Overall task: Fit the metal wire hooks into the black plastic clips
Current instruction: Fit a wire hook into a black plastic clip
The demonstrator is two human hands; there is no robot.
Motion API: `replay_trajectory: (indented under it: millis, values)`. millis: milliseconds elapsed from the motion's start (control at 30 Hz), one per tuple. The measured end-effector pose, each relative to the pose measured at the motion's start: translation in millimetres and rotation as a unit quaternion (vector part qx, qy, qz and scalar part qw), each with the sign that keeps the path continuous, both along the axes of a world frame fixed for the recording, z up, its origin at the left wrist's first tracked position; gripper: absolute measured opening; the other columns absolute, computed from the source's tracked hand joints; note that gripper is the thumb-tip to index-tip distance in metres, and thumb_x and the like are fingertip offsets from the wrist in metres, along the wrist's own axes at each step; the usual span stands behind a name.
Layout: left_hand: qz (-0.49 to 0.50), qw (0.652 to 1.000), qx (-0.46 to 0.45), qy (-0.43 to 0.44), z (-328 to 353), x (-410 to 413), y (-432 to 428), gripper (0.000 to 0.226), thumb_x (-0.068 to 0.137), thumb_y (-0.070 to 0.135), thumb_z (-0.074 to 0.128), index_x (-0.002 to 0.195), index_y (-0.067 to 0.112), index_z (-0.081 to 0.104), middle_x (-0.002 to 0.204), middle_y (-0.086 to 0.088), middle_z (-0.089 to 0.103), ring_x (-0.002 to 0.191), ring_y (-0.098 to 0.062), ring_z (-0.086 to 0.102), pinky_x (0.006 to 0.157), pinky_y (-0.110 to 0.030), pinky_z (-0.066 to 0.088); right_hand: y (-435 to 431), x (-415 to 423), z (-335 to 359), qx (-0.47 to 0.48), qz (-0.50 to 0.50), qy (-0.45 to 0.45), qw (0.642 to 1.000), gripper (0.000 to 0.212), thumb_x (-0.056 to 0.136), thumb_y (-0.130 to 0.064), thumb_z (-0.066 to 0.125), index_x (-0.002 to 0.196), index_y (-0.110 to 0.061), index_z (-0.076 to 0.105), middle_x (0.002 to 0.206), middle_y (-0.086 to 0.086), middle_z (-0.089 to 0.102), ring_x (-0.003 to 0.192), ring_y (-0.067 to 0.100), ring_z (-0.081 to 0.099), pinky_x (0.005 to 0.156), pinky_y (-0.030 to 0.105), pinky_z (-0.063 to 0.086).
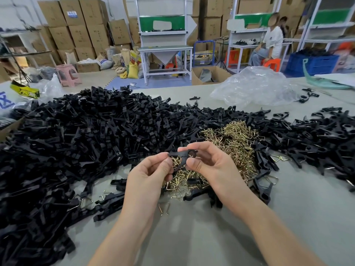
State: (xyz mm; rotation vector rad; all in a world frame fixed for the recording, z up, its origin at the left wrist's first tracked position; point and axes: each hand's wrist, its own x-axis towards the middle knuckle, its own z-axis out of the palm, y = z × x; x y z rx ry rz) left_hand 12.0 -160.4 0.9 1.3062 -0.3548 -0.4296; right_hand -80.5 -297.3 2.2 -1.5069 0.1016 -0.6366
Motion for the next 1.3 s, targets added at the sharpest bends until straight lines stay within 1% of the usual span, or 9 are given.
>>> replay_trajectory:
  millis: [200, 433, 633, 767, 900, 967, 1067, 1133, 1300]
  values:
    - [0.002, 0.998, -0.047, 0.051, 0, 2, -4, 0.030, 0.081, 0.012, 0.075, 0.110, 0.016, 0.066, 0.072, 0.004, 0.069, 0.061, -0.010, 0.064, 0.060, -0.018, 0.055, 1, 1, -1, -0.007, -0.011, 0.006, 1.000, 0.026, 0.088, 0.002, 0.072, 0.107, -0.015, 0.068, 0.111, 0.000, 0.077, 0.104, 0.023, 0.072, 0.089, 0.021, 0.053]
    - [-0.008, 0.996, -0.038, 0.080, -2, 2, -3, 0.024, 0.087, 0.009, 0.073, 0.110, 0.015, 0.069, 0.077, 0.000, 0.069, 0.064, -0.009, 0.064, 0.072, -0.029, 0.052, 3, 2, -1, -0.025, -0.019, 0.030, 0.999, 0.032, 0.086, -0.001, 0.074, 0.097, -0.031, 0.071, 0.109, -0.006, 0.077, 0.102, 0.012, 0.073, 0.088, 0.017, 0.052]
    - [0.002, 0.995, 0.064, -0.075, 2, -9, -1, 0.022, 0.099, 0.013, 0.059, 0.107, 0.030, 0.070, 0.078, 0.008, 0.075, 0.070, -0.014, 0.068, 0.074, -0.028, 0.058, 7, 3, -7, -0.083, -0.056, 0.069, 0.993, 0.035, 0.086, -0.009, 0.076, 0.099, -0.041, 0.068, 0.109, -0.018, 0.076, 0.108, 0.003, 0.069, 0.098, 0.028, 0.050]
    - [0.006, 0.996, 0.072, -0.059, 3, -18, -3, 0.026, 0.098, 0.027, 0.056, 0.117, 0.044, 0.063, 0.080, 0.012, 0.070, 0.073, -0.014, 0.064, 0.065, -0.040, 0.048, 14, 3, -9, -0.135, -0.079, 0.077, 0.985, 0.037, 0.087, -0.008, 0.075, 0.100, -0.042, 0.069, 0.106, -0.027, 0.073, 0.103, -0.007, 0.067, 0.090, 0.016, 0.052]
    - [-0.010, 0.997, 0.066, -0.045, 0, -23, -5, 0.031, 0.087, 0.058, 0.060, 0.117, 0.061, 0.057, 0.097, 0.014, 0.070, 0.082, -0.009, 0.063, 0.078, -0.040, 0.046, 20, 3, -8, -0.176, -0.095, 0.088, 0.976, 0.032, 0.086, -0.019, 0.078, 0.098, -0.048, 0.070, 0.105, -0.022, 0.071, 0.098, -0.004, 0.063, 0.080, 0.020, 0.053]
    - [-0.036, 0.997, 0.053, -0.031, -2, -25, -8, 0.047, 0.073, 0.074, 0.060, 0.115, 0.052, 0.063, 0.094, 0.015, 0.071, 0.077, -0.008, 0.062, 0.078, -0.044, 0.050, 23, 4, -8, -0.217, -0.092, 0.082, 0.968, 0.025, 0.082, -0.022, 0.076, 0.097, -0.042, 0.071, 0.106, -0.027, 0.066, 0.107, 0.000, 0.056, 0.087, 0.019, 0.047]
    - [-0.050, 0.998, 0.008, 0.037, -3, -27, -15, 0.054, 0.068, 0.076, 0.064, 0.102, 0.036, 0.073, 0.091, 0.002, 0.074, 0.082, -0.022, 0.069, 0.079, -0.043, 0.056, 28, 6, -10, -0.291, -0.066, 0.062, 0.952, 0.023, 0.080, -0.018, 0.073, 0.099, -0.031, 0.072, 0.108, -0.024, 0.064, 0.110, 0.006, 0.051, 0.094, 0.016, 0.038]
    - [-0.023, 0.994, -0.024, 0.108, -2, -27, -19, 0.051, 0.074, 0.075, 0.066, 0.095, 0.030, 0.077, 0.090, -0.005, 0.073, 0.086, -0.022, 0.072, 0.079, -0.039, 0.060, 28, 7, -10, -0.289, -0.056, 0.062, 0.954, 0.029, 0.077, -0.018, 0.075, 0.099, -0.035, 0.069, 0.107, -0.025, 0.064, 0.111, 0.006, 0.050, 0.096, 0.012, 0.035]
    - [0.013, 0.980, -0.043, 0.196, 1, -28, -24, 0.051, 0.097, 0.056, 0.050, 0.077, 0.020, 0.080, 0.077, -0.007, 0.067, 0.065, -0.017, 0.070, 0.058, -0.027, 0.059, 25, 7, -14, -0.303, -0.045, 0.076, 0.949, 0.037, 0.077, -0.017, 0.078, 0.106, -0.040, 0.071, 0.112, -0.039, 0.059, 0.115, 0.002, 0.047, 0.095, 0.006, 0.030]
